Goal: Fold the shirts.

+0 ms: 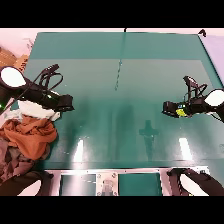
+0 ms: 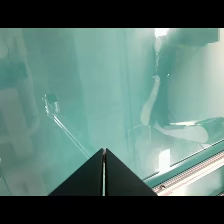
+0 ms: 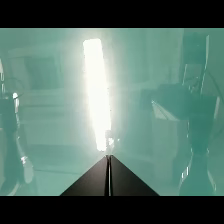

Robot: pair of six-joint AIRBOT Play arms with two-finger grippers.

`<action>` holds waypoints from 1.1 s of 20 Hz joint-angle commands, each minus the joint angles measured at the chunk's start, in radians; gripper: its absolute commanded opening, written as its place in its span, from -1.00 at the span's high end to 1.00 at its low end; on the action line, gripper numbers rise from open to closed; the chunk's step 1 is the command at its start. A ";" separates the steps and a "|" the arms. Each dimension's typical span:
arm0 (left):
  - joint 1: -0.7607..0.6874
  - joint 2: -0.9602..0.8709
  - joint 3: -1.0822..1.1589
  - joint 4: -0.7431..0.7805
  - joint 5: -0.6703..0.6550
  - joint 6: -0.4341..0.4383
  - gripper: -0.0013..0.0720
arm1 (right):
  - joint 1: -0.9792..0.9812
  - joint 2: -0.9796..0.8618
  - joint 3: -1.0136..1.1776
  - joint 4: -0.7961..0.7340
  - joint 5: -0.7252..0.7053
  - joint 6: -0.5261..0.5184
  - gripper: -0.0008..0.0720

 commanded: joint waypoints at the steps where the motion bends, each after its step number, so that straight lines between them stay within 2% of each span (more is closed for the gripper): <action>1: 0.000 0.000 0.000 0.000 0.000 0.000 0.90 | 0.001 0.000 0.000 0.000 0.000 0.000 0.92; 12: 0.000 0.000 0.000 -0.003 0.000 0.000 0.90 | 0.001 0.000 0.000 0.000 0.000 0.000 0.92; 15: 0.000 0.000 0.000 -0.012 0.004 0.000 0.90 | 0.001 0.000 0.000 0.000 -0.055 0.003 0.92; 18: 0.000 -0.001 0.000 -0.004 0.098 0.001 0.90 | 0.001 0.000 0.000 0.001 -0.056 0.003 0.92; 22: 0.000 -0.001 0.000 0.037 0.224 0.028 0.90 | 0.001 0.000 0.000 0.000 -0.131 0.003 0.92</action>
